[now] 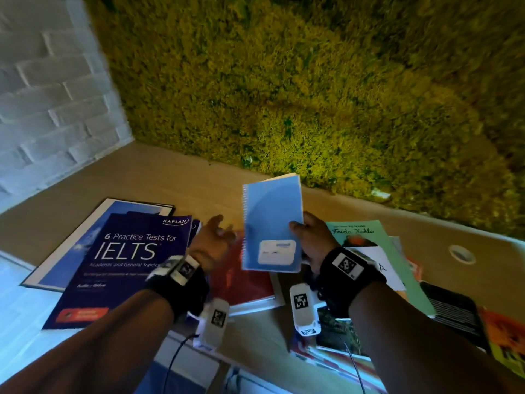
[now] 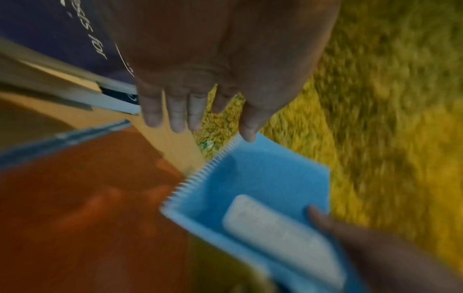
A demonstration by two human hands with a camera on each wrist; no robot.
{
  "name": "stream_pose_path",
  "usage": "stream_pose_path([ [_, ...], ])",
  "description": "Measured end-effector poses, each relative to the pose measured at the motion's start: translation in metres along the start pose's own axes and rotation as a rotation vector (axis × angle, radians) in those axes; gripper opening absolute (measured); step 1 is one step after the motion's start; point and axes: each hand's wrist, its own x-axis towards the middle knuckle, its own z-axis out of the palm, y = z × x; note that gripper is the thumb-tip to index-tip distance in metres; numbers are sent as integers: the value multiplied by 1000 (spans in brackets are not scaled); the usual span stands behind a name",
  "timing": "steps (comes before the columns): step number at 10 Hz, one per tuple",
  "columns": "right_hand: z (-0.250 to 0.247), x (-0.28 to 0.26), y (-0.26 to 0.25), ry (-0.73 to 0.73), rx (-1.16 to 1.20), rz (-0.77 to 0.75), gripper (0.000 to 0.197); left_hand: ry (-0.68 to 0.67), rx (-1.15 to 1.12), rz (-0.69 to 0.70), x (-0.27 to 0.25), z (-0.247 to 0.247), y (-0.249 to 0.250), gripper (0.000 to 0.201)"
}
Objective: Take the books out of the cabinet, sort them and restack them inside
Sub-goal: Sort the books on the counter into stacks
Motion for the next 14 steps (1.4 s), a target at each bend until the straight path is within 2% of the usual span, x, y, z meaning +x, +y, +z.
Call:
stream_pose_path([
  [1, -16, 19, 20, 103, -155, -45, 15, -56, 351, -111, 7, 21, -76, 108],
  [2, -26, 30, 39, 111, -313, -38, 22, -16, 549, -128, -2, 20, -78, 88],
  [3, -20, 36, 56, 46, -357, 12, 25, 20, 603, -67, -3, 16, -75, 106],
  [4, -12, 50, 80, -9, -430, 6, 39, 87, 78, -8, 10, 14, -78, 52],
  [5, -9, 47, 78, -15, -488, 3, 43, -83, -19, -26, 16, -6, -72, 8],
  [6, -16, 50, 76, 4, -452, -14, 34, 12, -41, 39, 22, -25, -49, 16],
  [7, -20, 43, 71, 30, -410, -23, 24, 166, -155, 56, 15, -32, -25, 15],
  [8, -22, 32, 63, 42, -348, -27, 18, 274, -36, 194, -1, -49, 14, 14],
  [10, -19, 2, 28, 32, -304, -27, 15, 296, -253, 338, -22, -59, 74, 16],
  [11, -26, 11, 30, 92, -237, -60, 19, 327, -266, 389, -21, -71, 88, 13],
  [12, -37, 14, 25, 134, -166, -46, 25, 296, -321, 373, -14, -77, 86, 9],
  [13, -48, 10, 21, 144, -139, -35, 9, 137, -439, 417, -19, -70, 79, 23],
  [14, -53, 7, 21, 176, -66, -9, 9, 72, -380, 497, -17, -60, 50, 31],
])
